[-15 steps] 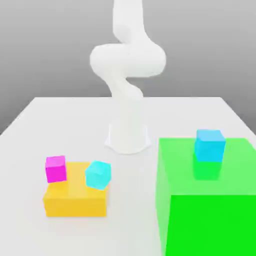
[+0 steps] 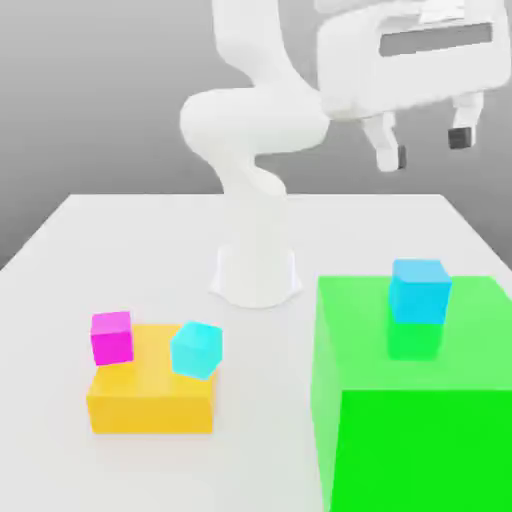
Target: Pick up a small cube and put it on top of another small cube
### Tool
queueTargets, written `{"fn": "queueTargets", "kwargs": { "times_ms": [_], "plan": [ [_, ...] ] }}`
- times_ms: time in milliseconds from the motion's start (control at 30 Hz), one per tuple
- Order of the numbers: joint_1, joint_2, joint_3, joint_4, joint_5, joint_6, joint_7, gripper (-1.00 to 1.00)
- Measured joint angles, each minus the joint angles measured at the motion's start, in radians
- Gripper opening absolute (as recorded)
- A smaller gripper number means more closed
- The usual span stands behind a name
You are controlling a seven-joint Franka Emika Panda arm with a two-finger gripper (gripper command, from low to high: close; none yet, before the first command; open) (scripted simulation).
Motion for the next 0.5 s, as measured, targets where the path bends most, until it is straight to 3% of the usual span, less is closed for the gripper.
{"fn": "queueTargets", "kwargs": {
  "times_ms": [500],
  "plan": [
    [0.191, 0.297, 0.047, -0.020, 0.580, -0.285, -0.736, 0.00]
  ]
}}
